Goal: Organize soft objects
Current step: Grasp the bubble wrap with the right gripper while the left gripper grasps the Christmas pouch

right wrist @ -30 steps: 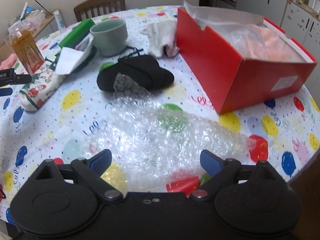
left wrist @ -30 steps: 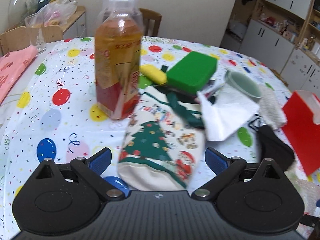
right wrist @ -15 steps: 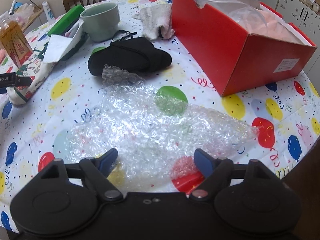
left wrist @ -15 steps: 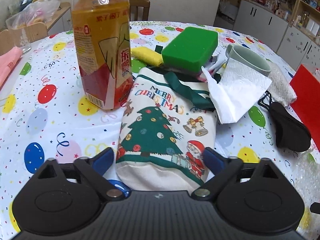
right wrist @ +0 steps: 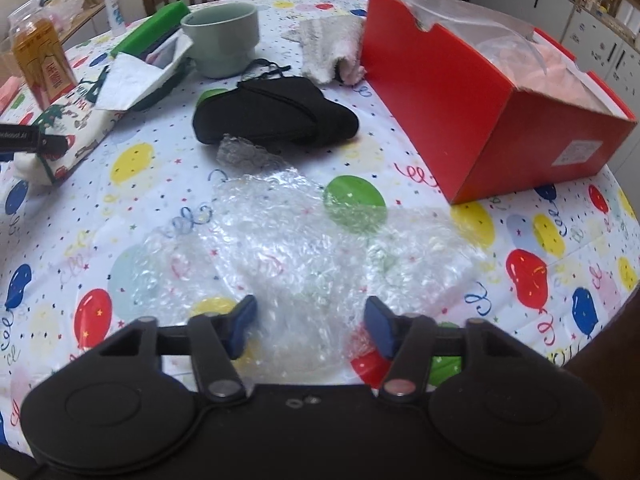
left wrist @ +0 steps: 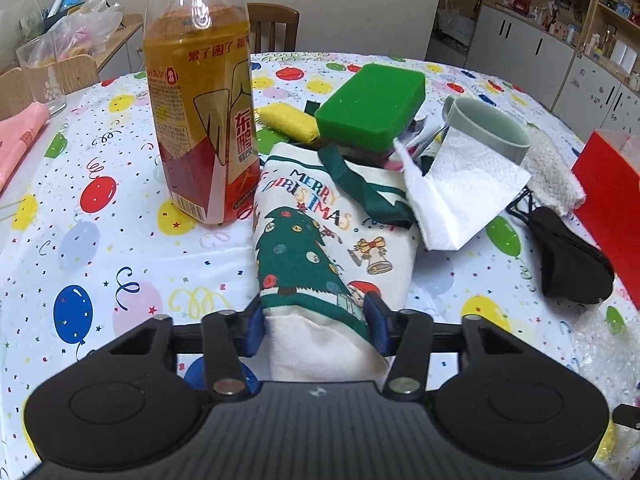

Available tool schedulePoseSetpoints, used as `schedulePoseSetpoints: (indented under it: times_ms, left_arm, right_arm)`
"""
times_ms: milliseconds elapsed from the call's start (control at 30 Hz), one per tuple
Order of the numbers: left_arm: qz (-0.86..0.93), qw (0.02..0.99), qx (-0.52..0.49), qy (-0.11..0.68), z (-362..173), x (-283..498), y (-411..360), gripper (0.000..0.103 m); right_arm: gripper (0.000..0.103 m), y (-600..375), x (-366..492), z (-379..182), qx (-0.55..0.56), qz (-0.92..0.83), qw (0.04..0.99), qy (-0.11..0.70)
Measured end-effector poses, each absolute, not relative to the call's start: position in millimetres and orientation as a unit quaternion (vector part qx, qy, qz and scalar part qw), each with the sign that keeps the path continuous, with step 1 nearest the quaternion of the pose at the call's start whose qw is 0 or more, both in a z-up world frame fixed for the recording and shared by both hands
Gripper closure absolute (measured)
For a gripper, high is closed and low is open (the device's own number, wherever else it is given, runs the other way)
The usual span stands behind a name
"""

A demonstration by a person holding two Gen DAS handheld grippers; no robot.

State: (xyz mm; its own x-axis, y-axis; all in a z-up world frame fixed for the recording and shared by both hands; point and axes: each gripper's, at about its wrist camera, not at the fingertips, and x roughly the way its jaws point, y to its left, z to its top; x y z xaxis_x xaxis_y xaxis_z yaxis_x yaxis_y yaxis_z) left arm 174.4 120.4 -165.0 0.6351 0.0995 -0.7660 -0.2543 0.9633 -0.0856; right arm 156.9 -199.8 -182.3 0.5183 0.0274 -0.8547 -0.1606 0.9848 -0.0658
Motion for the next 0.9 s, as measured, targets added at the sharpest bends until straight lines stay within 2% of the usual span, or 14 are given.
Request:
schedulePoseSetpoints:
  times_ms: [133,300,400,533,700,900]
  left_arm:
    - [0.094,0.904,-0.102,0.405,-158,170,118,0.064]
    - [0.092,0.909,-0.116,0.39,-147,164,117,0.069]
    - [0.09,0.912,-0.122,0.382,-140,158,116,0.071]
    - [0.088,0.915,-0.133,0.371,-130,148,115,0.074]
    - [0.089,0.919,-0.145,0.354,-116,132,117,0.081]
    - [0.092,0.924,-0.174,0.329,-96,110,123,0.082]
  right_arm:
    - [0.073,-196,155,-180,-0.09,0.062,0.871,0.479]
    - [0.091,-199,153,-176,-0.097,0.067,0.874,0.471]
    - [0.097,-200,151,-172,-0.098,0.073,0.878,0.463]
    - [0.101,-203,146,-165,-0.098,0.086,0.885,0.447]
    - [0.102,-210,137,-149,-0.084,0.105,0.897,0.421]
    - [0.102,-223,132,-123,-0.059,0.116,0.912,0.39]
